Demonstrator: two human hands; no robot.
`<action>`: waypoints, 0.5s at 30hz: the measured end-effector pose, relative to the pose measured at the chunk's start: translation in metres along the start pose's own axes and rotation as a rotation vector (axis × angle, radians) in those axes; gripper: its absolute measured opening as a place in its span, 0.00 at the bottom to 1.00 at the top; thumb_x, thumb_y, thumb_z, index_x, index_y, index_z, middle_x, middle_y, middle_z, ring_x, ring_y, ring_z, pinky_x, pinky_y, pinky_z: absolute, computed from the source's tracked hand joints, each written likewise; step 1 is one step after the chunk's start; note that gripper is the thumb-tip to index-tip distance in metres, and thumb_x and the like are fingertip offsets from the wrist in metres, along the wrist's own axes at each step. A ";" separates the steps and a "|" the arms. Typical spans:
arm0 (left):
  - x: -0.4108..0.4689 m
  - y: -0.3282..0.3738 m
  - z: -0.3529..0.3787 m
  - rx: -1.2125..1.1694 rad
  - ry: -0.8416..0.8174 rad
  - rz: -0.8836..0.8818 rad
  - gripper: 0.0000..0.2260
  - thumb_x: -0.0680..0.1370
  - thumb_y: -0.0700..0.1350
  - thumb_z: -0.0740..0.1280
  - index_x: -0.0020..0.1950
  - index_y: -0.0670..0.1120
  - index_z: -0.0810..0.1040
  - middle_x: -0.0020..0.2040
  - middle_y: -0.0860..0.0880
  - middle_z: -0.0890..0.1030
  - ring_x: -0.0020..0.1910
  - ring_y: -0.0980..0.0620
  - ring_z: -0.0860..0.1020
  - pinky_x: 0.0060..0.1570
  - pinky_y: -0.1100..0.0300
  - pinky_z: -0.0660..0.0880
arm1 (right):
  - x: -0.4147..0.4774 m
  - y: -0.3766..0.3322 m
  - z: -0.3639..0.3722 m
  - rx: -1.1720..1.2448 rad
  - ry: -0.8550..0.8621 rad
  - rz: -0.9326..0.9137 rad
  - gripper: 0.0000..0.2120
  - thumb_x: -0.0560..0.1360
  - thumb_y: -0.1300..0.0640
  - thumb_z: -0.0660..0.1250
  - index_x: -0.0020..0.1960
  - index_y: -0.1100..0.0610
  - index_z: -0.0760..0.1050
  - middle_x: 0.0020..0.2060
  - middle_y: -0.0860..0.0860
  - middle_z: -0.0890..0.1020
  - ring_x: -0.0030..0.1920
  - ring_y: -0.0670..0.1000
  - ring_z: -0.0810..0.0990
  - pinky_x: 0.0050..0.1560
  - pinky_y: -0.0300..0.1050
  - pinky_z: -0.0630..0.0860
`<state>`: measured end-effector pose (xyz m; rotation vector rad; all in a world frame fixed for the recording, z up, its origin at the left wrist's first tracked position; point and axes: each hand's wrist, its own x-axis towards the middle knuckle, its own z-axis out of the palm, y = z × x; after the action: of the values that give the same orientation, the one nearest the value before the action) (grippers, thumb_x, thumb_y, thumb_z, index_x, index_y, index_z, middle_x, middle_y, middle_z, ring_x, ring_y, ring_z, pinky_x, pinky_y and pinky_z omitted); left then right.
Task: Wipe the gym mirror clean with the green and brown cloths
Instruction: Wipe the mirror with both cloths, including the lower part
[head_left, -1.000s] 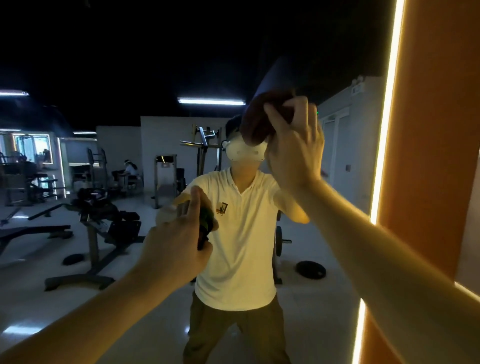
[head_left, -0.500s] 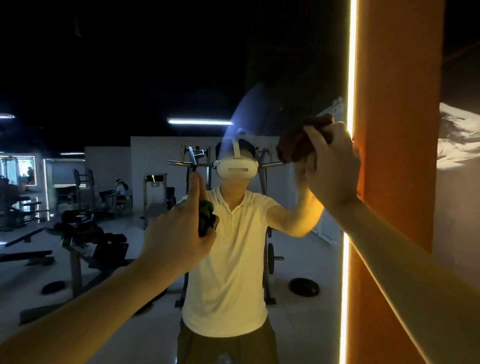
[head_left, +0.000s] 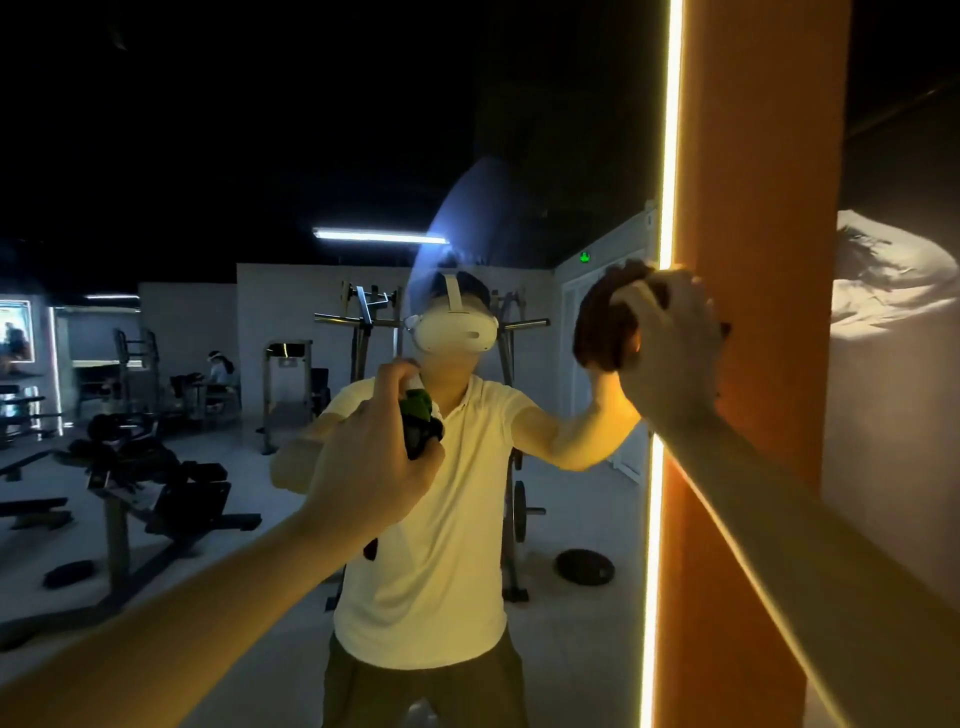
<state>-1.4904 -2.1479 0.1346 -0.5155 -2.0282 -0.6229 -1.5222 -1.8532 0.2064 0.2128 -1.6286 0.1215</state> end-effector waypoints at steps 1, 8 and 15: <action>-0.001 0.000 0.000 -0.023 0.006 -0.011 0.25 0.75 0.43 0.76 0.67 0.47 0.67 0.43 0.54 0.75 0.33 0.65 0.73 0.27 0.71 0.73 | 0.009 0.000 0.000 0.015 0.048 0.038 0.17 0.71 0.62 0.73 0.59 0.57 0.78 0.60 0.61 0.78 0.60 0.63 0.76 0.57 0.58 0.76; -0.004 0.000 0.001 -0.049 0.015 -0.030 0.18 0.75 0.42 0.76 0.60 0.48 0.71 0.41 0.59 0.73 0.36 0.64 0.74 0.30 0.71 0.69 | -0.136 -0.077 0.027 0.273 0.049 0.057 0.19 0.79 0.52 0.65 0.67 0.58 0.74 0.70 0.60 0.73 0.69 0.64 0.72 0.69 0.61 0.68; 0.000 -0.008 -0.008 -0.089 -0.021 0.015 0.18 0.76 0.42 0.75 0.61 0.51 0.71 0.44 0.54 0.79 0.37 0.58 0.80 0.36 0.57 0.82 | -0.067 -0.073 0.044 0.184 0.109 -0.136 0.22 0.81 0.55 0.68 0.74 0.56 0.69 0.73 0.57 0.68 0.71 0.63 0.70 0.72 0.63 0.67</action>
<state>-1.4899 -2.1587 0.1364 -0.5918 -2.0217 -0.7031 -1.5461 -1.9292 0.1334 0.4498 -1.4903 0.1754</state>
